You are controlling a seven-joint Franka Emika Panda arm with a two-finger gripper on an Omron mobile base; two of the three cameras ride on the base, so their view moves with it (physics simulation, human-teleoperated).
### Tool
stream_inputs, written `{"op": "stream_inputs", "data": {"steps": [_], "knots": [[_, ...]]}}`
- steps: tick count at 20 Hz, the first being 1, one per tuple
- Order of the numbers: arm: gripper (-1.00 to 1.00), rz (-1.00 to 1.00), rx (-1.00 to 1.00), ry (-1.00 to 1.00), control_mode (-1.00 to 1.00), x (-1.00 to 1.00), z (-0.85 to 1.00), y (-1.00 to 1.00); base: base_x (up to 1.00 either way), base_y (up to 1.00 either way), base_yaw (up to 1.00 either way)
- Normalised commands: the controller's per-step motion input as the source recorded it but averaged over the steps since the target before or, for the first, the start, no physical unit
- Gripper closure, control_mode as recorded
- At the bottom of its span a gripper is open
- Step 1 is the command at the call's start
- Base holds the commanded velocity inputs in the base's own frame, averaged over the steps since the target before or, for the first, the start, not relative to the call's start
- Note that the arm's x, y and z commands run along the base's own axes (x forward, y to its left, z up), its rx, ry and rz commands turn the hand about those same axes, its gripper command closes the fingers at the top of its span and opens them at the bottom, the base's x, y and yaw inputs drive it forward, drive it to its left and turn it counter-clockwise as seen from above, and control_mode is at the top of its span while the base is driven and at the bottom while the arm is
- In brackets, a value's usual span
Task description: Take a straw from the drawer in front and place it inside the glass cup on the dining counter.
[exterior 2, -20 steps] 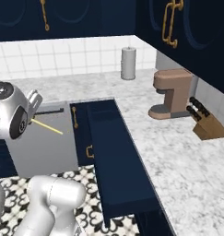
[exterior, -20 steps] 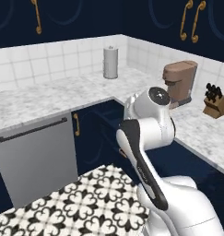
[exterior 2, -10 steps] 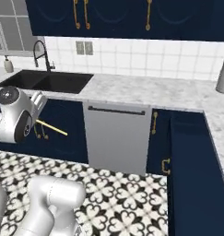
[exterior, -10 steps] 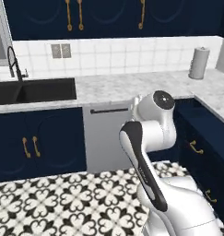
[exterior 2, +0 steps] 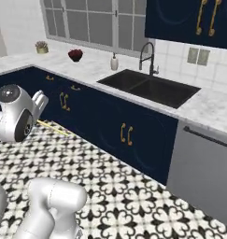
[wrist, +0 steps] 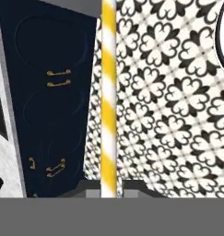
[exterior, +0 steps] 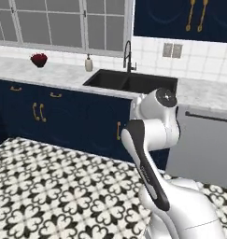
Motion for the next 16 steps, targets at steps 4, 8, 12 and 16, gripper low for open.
{"op": "stream_inputs", "data": {"steps": [4, 8, 12, 16], "knots": [[1.0, 0.0, 0.0, 0.0, 1.0, 0.0, 0.0, 0.0, 0.0, 0.54, 0.79], [1.0, 0.0, 0.0, 0.0, 1.0, 0.0, 0.0, 0.0, -0.02, 0.64, 0.8], [1.0, 0.0, 0.0, 0.0, 1.0, 0.0, 0.0, 0.0, 0.0, 0.73, 0.74], [1.0, 0.0, 0.0, 0.0, 1.0, 0.0, 0.0, 0.0, 0.04, 0.86, 0.62]]}}
